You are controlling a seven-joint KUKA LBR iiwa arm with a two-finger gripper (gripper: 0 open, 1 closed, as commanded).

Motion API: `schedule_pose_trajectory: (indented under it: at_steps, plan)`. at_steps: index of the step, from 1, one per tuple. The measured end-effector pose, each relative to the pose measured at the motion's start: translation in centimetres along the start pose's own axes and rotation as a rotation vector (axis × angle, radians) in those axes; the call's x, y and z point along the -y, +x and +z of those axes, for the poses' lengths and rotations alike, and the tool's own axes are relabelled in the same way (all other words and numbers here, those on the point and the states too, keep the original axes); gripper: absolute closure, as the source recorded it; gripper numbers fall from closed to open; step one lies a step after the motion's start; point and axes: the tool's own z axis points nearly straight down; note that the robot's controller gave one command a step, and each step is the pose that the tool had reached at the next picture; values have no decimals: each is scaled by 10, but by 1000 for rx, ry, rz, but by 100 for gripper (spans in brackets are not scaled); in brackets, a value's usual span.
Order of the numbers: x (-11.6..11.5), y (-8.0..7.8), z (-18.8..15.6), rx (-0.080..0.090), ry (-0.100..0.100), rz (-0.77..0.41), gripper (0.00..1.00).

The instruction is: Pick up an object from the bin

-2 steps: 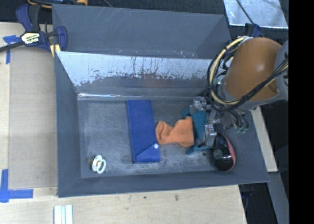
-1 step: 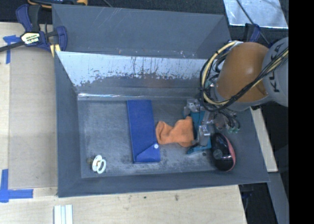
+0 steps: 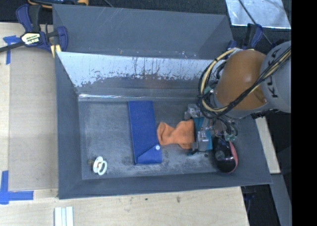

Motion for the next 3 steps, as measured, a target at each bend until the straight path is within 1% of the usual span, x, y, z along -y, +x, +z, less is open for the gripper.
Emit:
schedule_pose_trajectory:
  at_steps: [1, 2, 3]
  plan:
    - [10, -2, 13, -4, -7, 49, 0]
    - [13, -1, 18, -3, -9, 132, 0]
    - [12, 10, 22, 15, -8, 143, 0]
